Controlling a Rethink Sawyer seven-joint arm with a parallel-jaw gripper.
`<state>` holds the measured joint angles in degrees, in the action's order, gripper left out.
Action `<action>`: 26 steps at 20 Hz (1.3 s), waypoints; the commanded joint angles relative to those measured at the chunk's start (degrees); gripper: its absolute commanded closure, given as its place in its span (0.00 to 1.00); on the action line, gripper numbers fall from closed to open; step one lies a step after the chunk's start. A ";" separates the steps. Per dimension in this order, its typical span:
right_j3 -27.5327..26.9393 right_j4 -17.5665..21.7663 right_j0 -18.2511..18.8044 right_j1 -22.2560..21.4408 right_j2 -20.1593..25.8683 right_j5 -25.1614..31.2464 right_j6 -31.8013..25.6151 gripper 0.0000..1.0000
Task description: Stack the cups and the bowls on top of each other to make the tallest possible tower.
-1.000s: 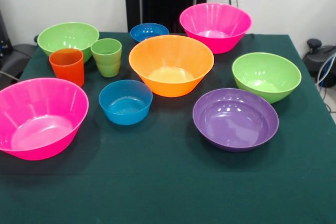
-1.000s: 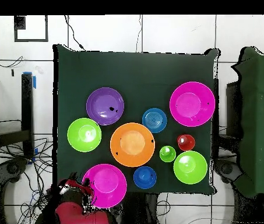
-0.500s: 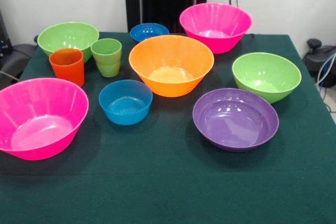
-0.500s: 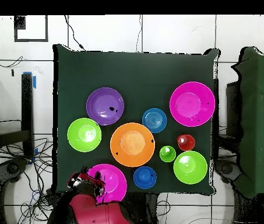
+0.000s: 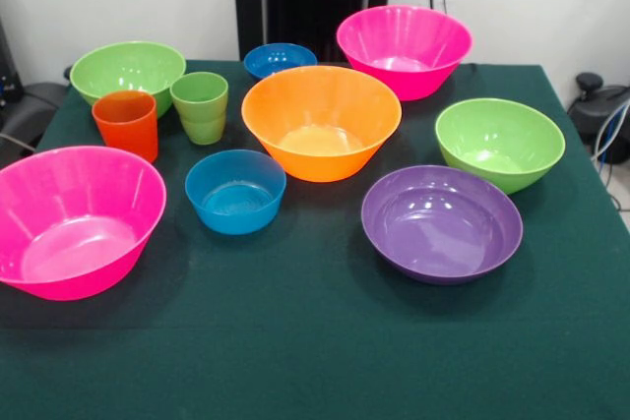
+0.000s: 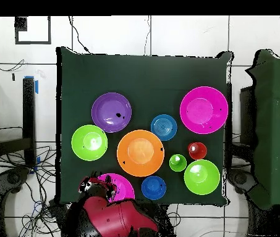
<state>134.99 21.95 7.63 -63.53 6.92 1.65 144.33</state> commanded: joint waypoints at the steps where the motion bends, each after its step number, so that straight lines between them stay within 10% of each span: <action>1: -3.20 5.99 0.95 8.31 5.48 -4.52 -1.76 0.00; 26: -13.36 5.09 -5.93 27.51 0.99 -18.96 2.39 0.00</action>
<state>125.42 25.19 2.51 -41.17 7.17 -14.69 144.33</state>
